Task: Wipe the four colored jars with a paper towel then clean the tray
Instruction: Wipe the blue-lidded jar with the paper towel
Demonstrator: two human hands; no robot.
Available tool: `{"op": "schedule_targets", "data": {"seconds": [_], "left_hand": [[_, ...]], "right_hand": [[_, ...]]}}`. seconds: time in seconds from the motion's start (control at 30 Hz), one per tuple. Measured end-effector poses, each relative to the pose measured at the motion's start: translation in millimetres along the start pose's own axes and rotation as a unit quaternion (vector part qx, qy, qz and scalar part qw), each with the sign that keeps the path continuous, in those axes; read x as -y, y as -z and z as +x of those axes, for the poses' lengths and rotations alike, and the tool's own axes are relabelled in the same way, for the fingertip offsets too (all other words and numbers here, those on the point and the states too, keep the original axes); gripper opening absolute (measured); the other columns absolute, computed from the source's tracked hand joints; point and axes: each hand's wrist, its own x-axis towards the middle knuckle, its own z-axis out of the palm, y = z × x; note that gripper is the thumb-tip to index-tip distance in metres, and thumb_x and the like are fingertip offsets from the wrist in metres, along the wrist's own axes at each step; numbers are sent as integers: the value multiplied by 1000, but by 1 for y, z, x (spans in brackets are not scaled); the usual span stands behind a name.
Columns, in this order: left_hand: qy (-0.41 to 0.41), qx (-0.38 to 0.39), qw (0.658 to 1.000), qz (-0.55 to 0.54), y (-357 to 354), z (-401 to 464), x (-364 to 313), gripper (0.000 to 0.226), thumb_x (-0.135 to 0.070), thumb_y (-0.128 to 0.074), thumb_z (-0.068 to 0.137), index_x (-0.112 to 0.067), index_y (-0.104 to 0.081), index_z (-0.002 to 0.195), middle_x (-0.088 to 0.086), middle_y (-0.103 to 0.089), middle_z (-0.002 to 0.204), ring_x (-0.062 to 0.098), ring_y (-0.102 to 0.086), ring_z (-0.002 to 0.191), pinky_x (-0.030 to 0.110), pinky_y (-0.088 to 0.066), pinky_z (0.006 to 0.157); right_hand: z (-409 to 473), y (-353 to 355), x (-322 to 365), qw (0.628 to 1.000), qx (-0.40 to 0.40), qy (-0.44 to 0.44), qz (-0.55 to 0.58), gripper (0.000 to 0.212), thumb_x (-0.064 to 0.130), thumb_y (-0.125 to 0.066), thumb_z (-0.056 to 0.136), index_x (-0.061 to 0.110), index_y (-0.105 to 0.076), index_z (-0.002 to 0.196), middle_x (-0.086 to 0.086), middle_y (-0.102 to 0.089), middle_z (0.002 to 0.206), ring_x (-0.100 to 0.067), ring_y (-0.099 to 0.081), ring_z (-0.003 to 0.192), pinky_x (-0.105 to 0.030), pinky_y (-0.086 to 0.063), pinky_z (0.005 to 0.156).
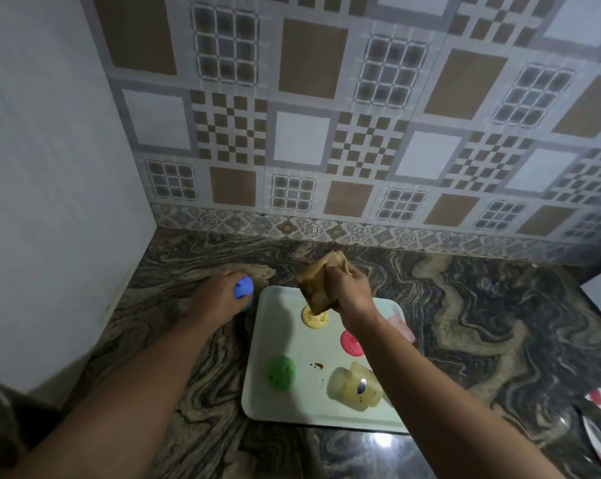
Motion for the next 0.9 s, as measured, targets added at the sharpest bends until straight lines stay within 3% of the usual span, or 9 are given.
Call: {"op": "schedule_targets", "data": {"seconds": [0.13,0.33,0.4,0.5,0.67,0.73,0.9], "left_hand": [[-1,15,1000,13,-3,4,3,60,-27,-77,86,-8,-58,140,8,-58,143,28,-53,132,34,-40,106],[16,26,999,41,-5,8,3,60,-35,-73,90,-14,-55,143,3,-55,146,26,-52,132,36,-43,103],[20,25,999,24,-5,8,4,59,-35,-74,90,-14,-56,142,2,-58,143,25,-54,130,37,-44,103],[31,26,999,1,-4,10,5,55,-31,-76,88,-15,-61,138,1,-63,134,25,-58,123,36,-45,100],[27,14,999,-15,-6,9,9,54,-29,-78,86,-16,-63,136,-1,-64,130,24,-59,121,35,-45,97],[27,13,999,-13,-8,9,11,53,-31,-78,86,-18,-64,135,-2,-63,129,24,-60,120,36,-47,95],[45,3,999,13,-9,17,9,50,-35,-75,86,-18,-64,132,2,-61,132,29,-61,117,42,-51,92]], "right_hand": [[4,-2,-5,1000,1,16,-11,16,13,-55,104,10,-68,112,-10,-71,91,-27,-69,82,-29,-54,61],[6,-7,-11,1000,10,17,-23,11,16,-57,105,17,-68,104,-17,-73,106,-33,-71,100,-50,-59,93],[7,-7,-14,1000,10,14,-18,12,16,-56,106,19,-67,101,-16,-74,104,-32,-72,98,-49,-59,91],[8,-8,-16,1000,3,6,-7,14,15,-57,106,20,-66,97,-10,-74,96,-26,-71,90,-37,-58,79],[10,-13,-21,1000,-8,-6,-11,8,16,-60,103,18,-67,106,-12,-73,104,-35,-71,105,-51,-58,96],[10,-14,-22,1000,-17,-11,-10,14,17,-61,103,13,-68,115,-16,-74,109,-38,-71,111,-53,-57,98],[11,-10,-26,1000,-12,-13,-19,10,19,-60,104,17,-67,110,-15,-74,110,-32,-71,104,-50,-57,98]]}}
